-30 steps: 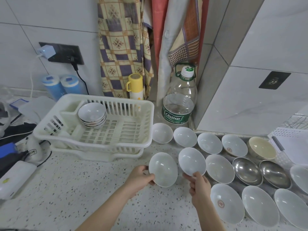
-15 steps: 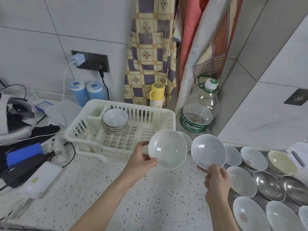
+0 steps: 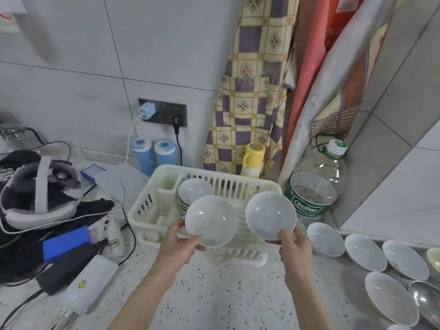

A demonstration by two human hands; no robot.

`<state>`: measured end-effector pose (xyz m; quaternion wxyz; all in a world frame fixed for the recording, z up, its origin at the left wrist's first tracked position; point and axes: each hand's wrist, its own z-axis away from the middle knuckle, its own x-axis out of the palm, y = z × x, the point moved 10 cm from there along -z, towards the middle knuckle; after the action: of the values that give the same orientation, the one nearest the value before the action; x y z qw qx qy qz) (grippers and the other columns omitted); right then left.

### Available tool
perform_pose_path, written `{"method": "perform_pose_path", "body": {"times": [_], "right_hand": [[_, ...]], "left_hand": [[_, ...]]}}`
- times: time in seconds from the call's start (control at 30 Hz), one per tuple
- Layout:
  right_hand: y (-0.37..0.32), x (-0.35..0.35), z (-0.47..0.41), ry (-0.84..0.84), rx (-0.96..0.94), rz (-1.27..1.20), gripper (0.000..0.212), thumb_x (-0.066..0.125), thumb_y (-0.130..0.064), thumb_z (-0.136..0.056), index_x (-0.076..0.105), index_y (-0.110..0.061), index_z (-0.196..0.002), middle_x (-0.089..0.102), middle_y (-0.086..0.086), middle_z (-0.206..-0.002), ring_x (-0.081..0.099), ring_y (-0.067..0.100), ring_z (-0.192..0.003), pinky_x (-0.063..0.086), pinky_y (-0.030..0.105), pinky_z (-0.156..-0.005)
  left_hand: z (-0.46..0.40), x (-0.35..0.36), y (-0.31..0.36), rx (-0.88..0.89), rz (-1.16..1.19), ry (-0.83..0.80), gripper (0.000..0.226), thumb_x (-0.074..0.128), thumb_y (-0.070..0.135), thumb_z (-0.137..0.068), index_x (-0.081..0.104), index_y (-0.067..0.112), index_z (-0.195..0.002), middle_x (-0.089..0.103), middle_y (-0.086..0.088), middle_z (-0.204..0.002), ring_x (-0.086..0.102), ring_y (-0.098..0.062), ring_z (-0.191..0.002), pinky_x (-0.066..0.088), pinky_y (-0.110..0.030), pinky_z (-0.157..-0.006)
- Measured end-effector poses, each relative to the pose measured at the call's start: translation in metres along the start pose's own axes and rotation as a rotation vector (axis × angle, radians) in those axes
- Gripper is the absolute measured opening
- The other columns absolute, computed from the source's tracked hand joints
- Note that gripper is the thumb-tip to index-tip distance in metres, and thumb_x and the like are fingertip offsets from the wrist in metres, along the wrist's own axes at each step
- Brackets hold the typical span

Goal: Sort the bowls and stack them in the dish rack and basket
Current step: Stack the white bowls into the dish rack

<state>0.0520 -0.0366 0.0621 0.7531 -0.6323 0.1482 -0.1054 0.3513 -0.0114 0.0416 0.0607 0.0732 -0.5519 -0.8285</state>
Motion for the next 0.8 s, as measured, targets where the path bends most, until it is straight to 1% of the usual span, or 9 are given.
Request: {"method": "perform_pose_path", "body": {"times": [0.07,0.13,0.17,0.3,0.43,0.5,0.63,0.73,0.8], "right_hand": [[0.001,0.02,-0.01,-0.016,0.028,0.012,0.028,0.054,-0.015,-0.088,0.05,-0.024,-0.114,0.075,0.006,-0.076,0.068,0.01,-0.072,0.042,0.035,-0.069],[0.007,0.038,-0.024,-0.024,0.067,0.056,0.035,0.054,-0.019,-0.089,0.043,-0.023,-0.122,0.075,0.007,-0.07,0.066,0.007,-0.075,0.044,0.038,-0.076],[0.009,0.046,-0.031,-0.027,0.08,0.093,0.036,0.054,-0.02,-0.089,0.044,-0.022,-0.123,0.075,0.006,-0.066,0.064,0.004,-0.069,0.045,0.037,-0.071],[0.027,0.076,-0.062,-0.07,0.174,0.174,0.037,0.051,-0.018,-0.089,0.048,-0.013,-0.126,0.073,0.007,-0.06,0.055,0.003,-0.04,0.034,0.027,-0.05],[0.045,0.106,-0.087,-0.173,0.286,0.274,0.04,0.044,-0.007,-0.088,0.049,-0.004,-0.128,0.073,0.014,-0.078,0.068,0.011,-0.048,0.034,0.022,-0.041],[0.05,0.115,-0.097,-0.188,0.298,0.333,0.043,0.042,-0.005,-0.086,0.05,-0.002,-0.128,0.072,0.017,-0.082,0.068,0.013,-0.046,0.04,0.023,-0.046],[0.059,0.123,-0.11,-0.166,0.282,0.402,0.05,0.042,-0.006,-0.085,0.048,-0.009,-0.135,0.07,0.016,-0.105,0.071,0.016,-0.053,0.047,0.027,-0.053],[0.063,0.129,-0.115,-0.166,0.288,0.407,0.052,0.041,-0.004,-0.086,0.046,-0.012,-0.137,0.065,0.012,-0.112,0.073,0.02,-0.059,0.053,0.031,-0.06],[0.066,0.132,-0.117,-0.178,0.306,0.399,0.051,0.04,-0.002,-0.086,0.046,-0.012,-0.135,0.062,0.013,-0.114,0.072,0.021,-0.058,0.048,0.028,-0.053]], "left_hand": [[-0.007,-0.015,0.005,0.018,0.039,0.033,0.041,0.064,0.008,-0.087,0.047,0.029,-0.118,0.076,-0.009,-0.072,0.052,-0.017,-0.061,0.039,-0.027,-0.053],[-0.015,-0.029,0.011,0.033,0.075,0.065,0.041,0.063,0.006,-0.087,0.047,0.026,-0.119,0.076,-0.009,-0.071,0.058,-0.022,-0.07,0.039,-0.029,-0.055],[-0.02,-0.035,0.013,0.038,0.091,0.078,0.042,0.063,0.006,-0.087,0.046,0.024,-0.121,0.076,-0.01,-0.071,0.06,-0.02,-0.071,0.038,-0.028,-0.053],[-0.04,-0.057,0.02,0.054,0.099,0.117,0.043,0.066,0.009,-0.088,0.045,0.021,-0.125,0.077,-0.012,-0.08,0.06,-0.006,-0.048,0.043,-0.024,-0.048],[-0.066,-0.064,0.02,0.023,0.125,0.101,0.04,0.065,0.012,-0.089,0.046,0.022,-0.122,0.077,-0.012,-0.079,0.04,-0.01,-0.043,0.037,-0.024,-0.045],[-0.078,-0.062,0.022,0.011,0.145,0.086,0.038,0.065,0.013,-0.088,0.046,0.023,-0.119,0.077,-0.013,-0.08,0.034,-0.009,-0.041,0.034,-0.022,-0.042],[-0.099,-0.05,0.026,0.02,0.131,0.054,0.038,0.065,0.016,-0.088,0.046,0.023,-0.121,0.078,-0.01,-0.081,0.036,-0.009,-0.043,0.036,-0.024,-0.048],[-0.112,-0.04,0.028,0.02,0.163,0.033,0.036,0.064,0.014,-0.09,0.046,0.021,-0.121,0.077,-0.009,-0.075,0.041,-0.013,-0.052,0.035,-0.023,-0.048],[-0.12,-0.035,0.029,0.021,0.181,0.032,0.039,0.063,0.014,-0.09,0.046,0.02,-0.124,0.075,-0.006,-0.068,0.047,-0.021,-0.064,0.034,-0.025,-0.05]]}}
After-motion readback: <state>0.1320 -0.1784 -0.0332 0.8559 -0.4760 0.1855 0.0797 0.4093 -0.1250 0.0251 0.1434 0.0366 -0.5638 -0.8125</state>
